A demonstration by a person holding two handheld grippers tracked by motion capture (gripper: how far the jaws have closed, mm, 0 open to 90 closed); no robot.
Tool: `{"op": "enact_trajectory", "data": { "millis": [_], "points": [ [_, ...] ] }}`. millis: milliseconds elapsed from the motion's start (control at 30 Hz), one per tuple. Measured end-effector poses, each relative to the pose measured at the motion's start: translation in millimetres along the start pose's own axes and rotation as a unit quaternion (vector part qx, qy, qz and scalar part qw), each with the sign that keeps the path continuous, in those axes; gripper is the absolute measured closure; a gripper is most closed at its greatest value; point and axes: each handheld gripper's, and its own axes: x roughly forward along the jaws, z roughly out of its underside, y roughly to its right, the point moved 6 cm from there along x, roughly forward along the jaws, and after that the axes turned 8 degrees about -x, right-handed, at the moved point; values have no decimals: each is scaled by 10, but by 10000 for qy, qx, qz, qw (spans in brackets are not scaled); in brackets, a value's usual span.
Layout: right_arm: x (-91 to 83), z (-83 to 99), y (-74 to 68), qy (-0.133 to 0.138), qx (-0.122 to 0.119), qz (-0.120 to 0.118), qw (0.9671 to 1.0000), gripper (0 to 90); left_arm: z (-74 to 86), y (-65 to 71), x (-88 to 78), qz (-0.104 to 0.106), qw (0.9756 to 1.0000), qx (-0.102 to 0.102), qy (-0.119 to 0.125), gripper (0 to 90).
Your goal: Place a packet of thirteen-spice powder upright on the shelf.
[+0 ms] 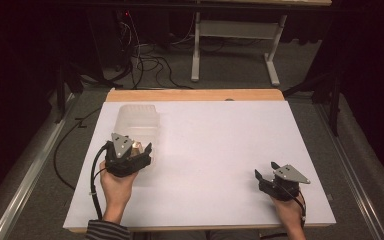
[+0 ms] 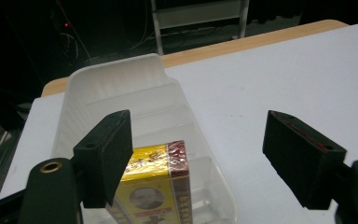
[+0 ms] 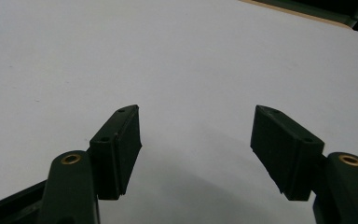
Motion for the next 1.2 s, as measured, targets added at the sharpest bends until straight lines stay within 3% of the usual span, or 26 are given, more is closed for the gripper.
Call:
{"op": "enact_trajectory", "data": {
  "millis": [1200],
  "points": [
    [-4,-2,2,25,-1,2,10000,335,-40,579,99,747,9963,371,-203,258]
  ]
}}
